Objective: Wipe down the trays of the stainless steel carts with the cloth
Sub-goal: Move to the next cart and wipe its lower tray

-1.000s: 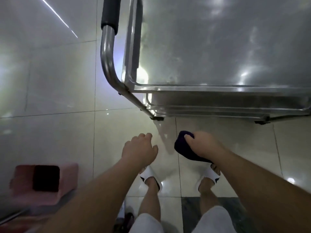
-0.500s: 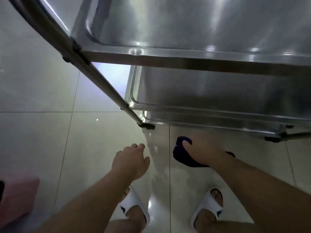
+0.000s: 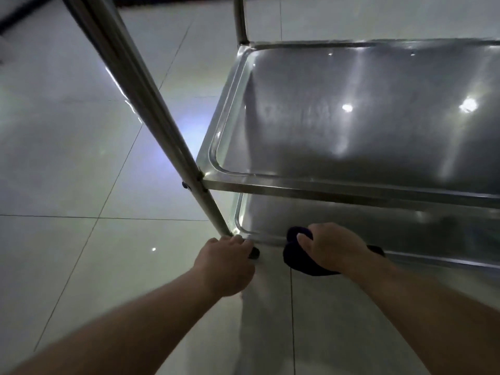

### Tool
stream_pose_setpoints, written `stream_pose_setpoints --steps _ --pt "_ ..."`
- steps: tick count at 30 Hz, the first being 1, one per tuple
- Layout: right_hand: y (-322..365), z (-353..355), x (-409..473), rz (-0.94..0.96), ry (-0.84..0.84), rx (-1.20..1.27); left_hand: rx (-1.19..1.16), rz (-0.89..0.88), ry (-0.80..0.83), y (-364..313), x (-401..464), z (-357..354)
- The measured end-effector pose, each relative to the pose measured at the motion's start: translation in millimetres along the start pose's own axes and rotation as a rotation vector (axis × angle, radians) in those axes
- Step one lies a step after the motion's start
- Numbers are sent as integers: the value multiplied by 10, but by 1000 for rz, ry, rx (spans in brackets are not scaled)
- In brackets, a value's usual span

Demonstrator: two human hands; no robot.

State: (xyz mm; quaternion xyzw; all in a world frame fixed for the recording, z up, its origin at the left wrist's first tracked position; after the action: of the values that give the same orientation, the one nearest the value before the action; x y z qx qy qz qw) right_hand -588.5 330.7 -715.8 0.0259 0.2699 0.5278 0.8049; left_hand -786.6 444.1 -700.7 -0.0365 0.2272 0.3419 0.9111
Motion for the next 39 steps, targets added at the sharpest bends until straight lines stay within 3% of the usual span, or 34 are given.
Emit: stream_pose_setpoints --steps 4,9,13,18,23,29,34,39 --pt "-30 -243 388 78 -83 -27 76 -50 -81 116 346 -320" --pt "39 -493 734 116 -211 -41 85 -48 -45 258 589 -630" --pt "76 -685 843 123 -303 14 -108 10 6 425 594 -817" --pt "85 -877 973 117 -523 17 -144 105 48 740 680 -1090" --pt "212 -923 1137 121 -676 -44 -502 218 -13 962 846 -1073" --pt "511 -1127 1264 160 -668 -66 -987 192 -196 819 955 -849" --pt "605 -1520 1414 306 -417 -110 -1428 187 -299 665 1082 -757" --pt "666 -1413 1759 286 -275 -55 -1446 252 -370 598 1166 -786"
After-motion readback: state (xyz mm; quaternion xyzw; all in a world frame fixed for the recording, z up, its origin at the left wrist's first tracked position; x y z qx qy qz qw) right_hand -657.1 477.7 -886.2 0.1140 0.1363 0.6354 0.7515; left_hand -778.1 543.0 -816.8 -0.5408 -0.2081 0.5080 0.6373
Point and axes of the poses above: each hand's wrist, its own x-axis towards the middle knuckle, its own z-axis out of the back of the hand, y = z × x, the point moved 2 cm from there along x, towards the middle knuckle, and after that the axes turned 10 degrees about z, right-handed, at the moved point
